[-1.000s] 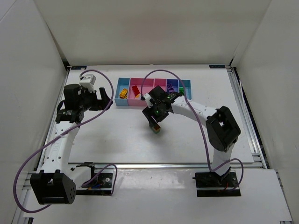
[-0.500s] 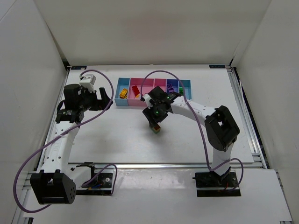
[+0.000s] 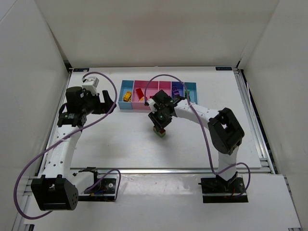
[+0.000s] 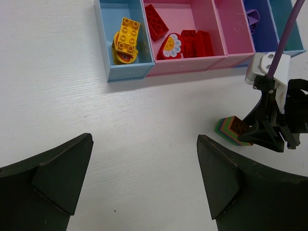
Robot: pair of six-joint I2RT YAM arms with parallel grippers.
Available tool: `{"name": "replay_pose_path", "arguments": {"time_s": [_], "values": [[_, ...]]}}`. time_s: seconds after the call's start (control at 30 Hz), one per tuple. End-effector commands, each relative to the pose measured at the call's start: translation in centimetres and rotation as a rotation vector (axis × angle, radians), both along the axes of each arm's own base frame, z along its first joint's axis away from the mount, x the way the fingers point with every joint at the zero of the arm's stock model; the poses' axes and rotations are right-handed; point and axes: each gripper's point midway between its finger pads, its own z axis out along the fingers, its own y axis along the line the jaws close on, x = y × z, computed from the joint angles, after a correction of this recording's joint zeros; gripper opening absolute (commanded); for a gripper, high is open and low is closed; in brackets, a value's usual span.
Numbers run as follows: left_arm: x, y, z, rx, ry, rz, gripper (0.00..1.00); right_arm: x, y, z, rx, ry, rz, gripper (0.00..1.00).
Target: Sort the legos into containers by color
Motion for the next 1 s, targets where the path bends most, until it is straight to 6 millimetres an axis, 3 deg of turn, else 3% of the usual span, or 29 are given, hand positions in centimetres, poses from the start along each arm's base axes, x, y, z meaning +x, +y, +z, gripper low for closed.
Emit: {"name": "replay_pose_path", "arguments": {"time_s": [0.0, 0.13, 0.23, 0.37, 0.43, 0.47, 0.5, 0.63, 0.7, 0.83, 0.97], "values": [[-0.2, 0.1, -0.4, 0.008, 0.008, 0.001, 0.99, 0.8, 1.0, 1.0, 0.037, -0.032, 0.016, 0.32], [-0.5, -0.2, -0.5, 0.001, 0.008, -0.01, 0.99, 0.8, 1.1, 1.5, 0.047, -0.041, 0.031, 0.18], [-1.4, -1.5, -0.8, -0.043, 0.006, -0.082, 0.99, 0.5, 1.6, 3.5, 0.096, -0.049, 0.051, 0.1], [-4.7, -6.0, 1.0, -0.213, -0.037, -0.366, 1.0, 0.1, 1.9, 7.6, 0.25, 0.011, 0.042, 0.03], [-6.7, -7.8, 1.9, -0.292, -0.039, -0.507, 0.99, -0.8, 2.8, 10.9, 0.418, 0.113, 0.076, 0.02], [-7.3, -8.3, 2.3, -0.317, -0.045, -0.549, 0.99, -0.2, 2.2, 12.3, 0.487, 0.159, 0.037, 0.02], [-7.8, -8.6, 2.4, -0.342, -0.039, -0.583, 0.99, -1.0, 2.9, 14.6, 0.606, 0.242, 0.07, 0.02], [-10.5, -9.9, 3.1, -0.449, -0.022, -0.751, 1.0, 0.2, 2.2, 19.4, 0.854, 0.354, 0.099, 0.02], [-10.8, -10.2, 3.3, -0.473, -0.024, -0.787, 0.99, -0.2, 2.1, 20.7, 0.92, 0.436, 0.123, 0.02], [-11.8, -10.5, 3.7, -0.536, -0.026, -0.919, 0.99, 0.3, 2.4, 22.1, 0.998, 0.431, 0.191, 0.02], [-11.2, -10.5, 4.0, -0.588, 0.009, -0.992, 0.99, 0.4, 3.1, 23.2, 1.026, 0.444, 0.233, 0.01]]}}
